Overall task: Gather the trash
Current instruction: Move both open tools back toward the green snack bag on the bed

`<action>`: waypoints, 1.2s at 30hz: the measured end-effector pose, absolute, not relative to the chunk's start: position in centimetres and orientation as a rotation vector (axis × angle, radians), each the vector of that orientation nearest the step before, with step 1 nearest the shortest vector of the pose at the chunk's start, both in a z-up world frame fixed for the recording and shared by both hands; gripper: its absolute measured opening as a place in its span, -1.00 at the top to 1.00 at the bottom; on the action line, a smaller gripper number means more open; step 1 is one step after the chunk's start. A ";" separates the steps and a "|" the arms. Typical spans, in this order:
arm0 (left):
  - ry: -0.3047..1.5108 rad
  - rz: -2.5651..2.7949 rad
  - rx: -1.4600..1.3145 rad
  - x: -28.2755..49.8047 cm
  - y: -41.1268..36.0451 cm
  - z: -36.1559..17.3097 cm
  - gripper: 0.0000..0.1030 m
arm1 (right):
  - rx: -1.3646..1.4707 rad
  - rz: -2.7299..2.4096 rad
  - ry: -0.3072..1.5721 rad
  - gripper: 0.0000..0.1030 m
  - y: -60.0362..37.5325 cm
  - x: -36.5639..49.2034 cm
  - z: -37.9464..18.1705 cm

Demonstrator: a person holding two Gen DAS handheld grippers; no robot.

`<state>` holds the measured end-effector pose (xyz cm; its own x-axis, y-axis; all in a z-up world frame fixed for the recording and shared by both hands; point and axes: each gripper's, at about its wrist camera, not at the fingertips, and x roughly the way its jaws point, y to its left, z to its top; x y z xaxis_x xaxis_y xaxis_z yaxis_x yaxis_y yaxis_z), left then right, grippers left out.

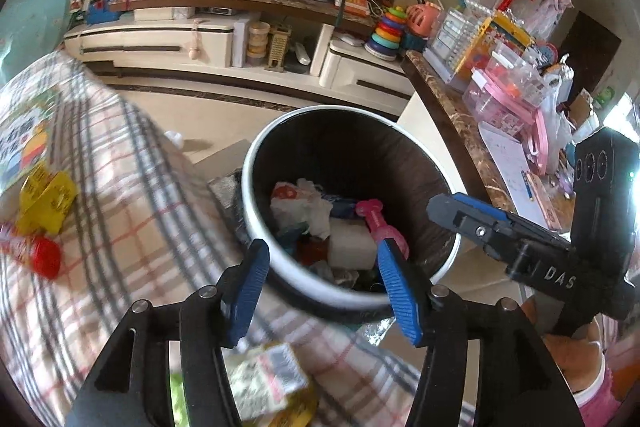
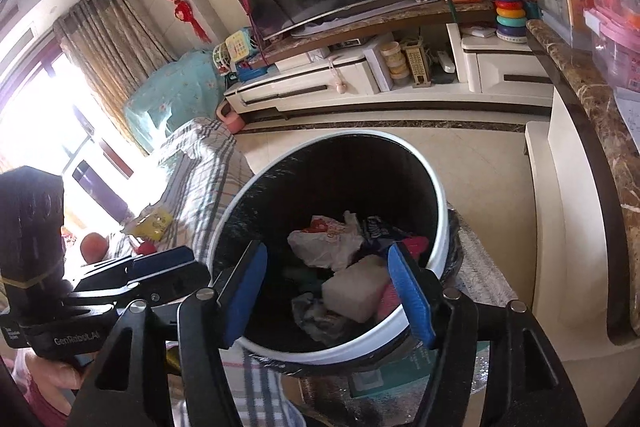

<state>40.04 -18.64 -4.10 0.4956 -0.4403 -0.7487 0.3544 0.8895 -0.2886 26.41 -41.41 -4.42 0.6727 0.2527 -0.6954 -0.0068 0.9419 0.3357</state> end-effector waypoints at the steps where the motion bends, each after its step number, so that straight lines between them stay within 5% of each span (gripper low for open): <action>1: 0.934 -0.475 -0.111 39.5 -17.9 -4.1 -0.09 | 0.319 0.153 0.819 -0.34 -41.2 26.3 -4.3; 9: 0.918 -0.397 -0.203 35.0 -12.0 -4.0 -0.16 | 0.330 0.198 0.796 -0.72 -38.5 24.9 -3.7; 36: 0.917 -0.166 -0.381 27.8 1.3 -4.1 -0.22 | 0.224 0.393 0.905 -0.74 -25.0 24.5 -6.3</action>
